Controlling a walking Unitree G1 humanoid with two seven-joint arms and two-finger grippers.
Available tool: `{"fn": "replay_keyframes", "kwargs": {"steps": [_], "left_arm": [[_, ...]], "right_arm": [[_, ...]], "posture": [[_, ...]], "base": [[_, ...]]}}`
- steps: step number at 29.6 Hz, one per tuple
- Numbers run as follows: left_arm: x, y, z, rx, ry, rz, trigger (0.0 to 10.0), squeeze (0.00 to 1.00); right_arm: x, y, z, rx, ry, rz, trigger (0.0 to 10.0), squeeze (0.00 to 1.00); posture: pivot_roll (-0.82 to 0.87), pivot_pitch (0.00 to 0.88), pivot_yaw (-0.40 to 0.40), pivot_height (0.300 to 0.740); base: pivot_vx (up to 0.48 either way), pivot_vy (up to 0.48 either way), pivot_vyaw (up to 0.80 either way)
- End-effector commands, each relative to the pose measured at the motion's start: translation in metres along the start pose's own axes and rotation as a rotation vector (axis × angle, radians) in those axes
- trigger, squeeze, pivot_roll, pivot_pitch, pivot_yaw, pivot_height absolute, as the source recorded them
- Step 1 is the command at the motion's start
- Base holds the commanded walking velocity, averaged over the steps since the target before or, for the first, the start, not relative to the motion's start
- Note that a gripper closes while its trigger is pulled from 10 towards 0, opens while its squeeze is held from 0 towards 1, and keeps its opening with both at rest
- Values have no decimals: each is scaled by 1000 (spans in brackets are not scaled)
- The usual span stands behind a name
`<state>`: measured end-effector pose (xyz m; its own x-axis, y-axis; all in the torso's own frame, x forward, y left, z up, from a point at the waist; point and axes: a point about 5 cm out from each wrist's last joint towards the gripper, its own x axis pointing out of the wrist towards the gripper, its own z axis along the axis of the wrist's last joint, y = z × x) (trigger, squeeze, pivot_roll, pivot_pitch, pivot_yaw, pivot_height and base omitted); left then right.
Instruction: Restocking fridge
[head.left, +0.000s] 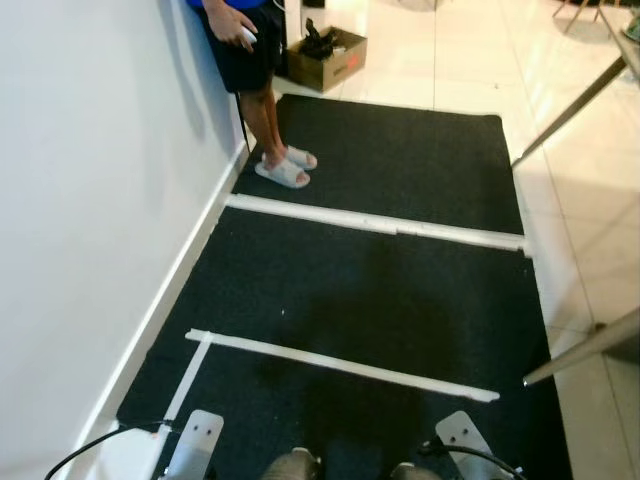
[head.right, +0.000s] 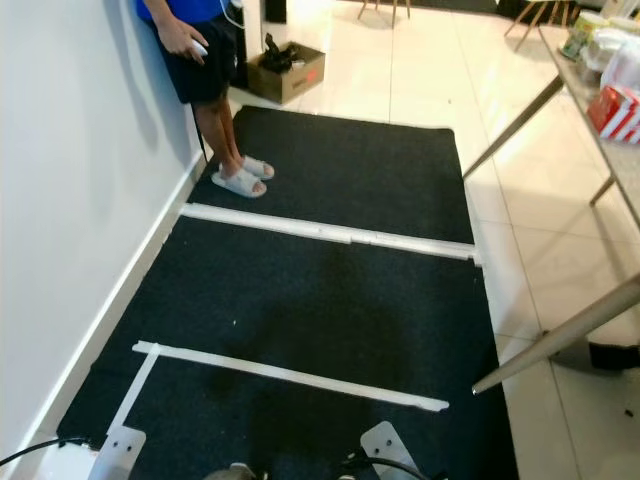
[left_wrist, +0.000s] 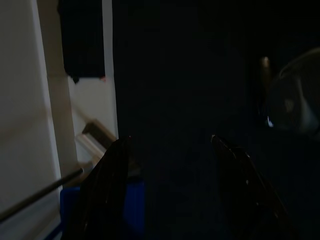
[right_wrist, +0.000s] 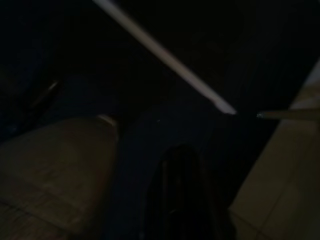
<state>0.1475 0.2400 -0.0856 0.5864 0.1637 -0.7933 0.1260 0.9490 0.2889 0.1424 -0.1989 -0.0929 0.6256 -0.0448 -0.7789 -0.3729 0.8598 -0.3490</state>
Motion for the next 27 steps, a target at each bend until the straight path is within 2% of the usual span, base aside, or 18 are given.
{"fn": "replay_keyframes", "kwargs": {"steps": [1, 20, 23, 27], "left_arm": [[-1, -4, -5, -25, 18, 0, 10000, 0], [1, -2, 4, -34, -15, 4, 10000, 0], [3, -4, 15, -31, -61, -7, 10000, 0], [6, -10, 40, 36, -174, -57, 10000, 0]], "right_arm": [[-4, 4, -9, 11, 19, 20, 10000, 0], [-4, 0, -7, 48, -4, -8, 10000, 0], [-3, -3, -6, 75, -16, -22, 10000, 0], [-2, -7, -1, 139, -41, -48, 10000, 0]], "posture": [[-78, 156, -28, 740], [-83, 146, -21, 740], [-84, 145, -20, 740], [-85, 140, -17, 740]], "base": [[0, 0, 0], [0, 0, 0], [0, 0, 0], [0, 0, 0]]}}
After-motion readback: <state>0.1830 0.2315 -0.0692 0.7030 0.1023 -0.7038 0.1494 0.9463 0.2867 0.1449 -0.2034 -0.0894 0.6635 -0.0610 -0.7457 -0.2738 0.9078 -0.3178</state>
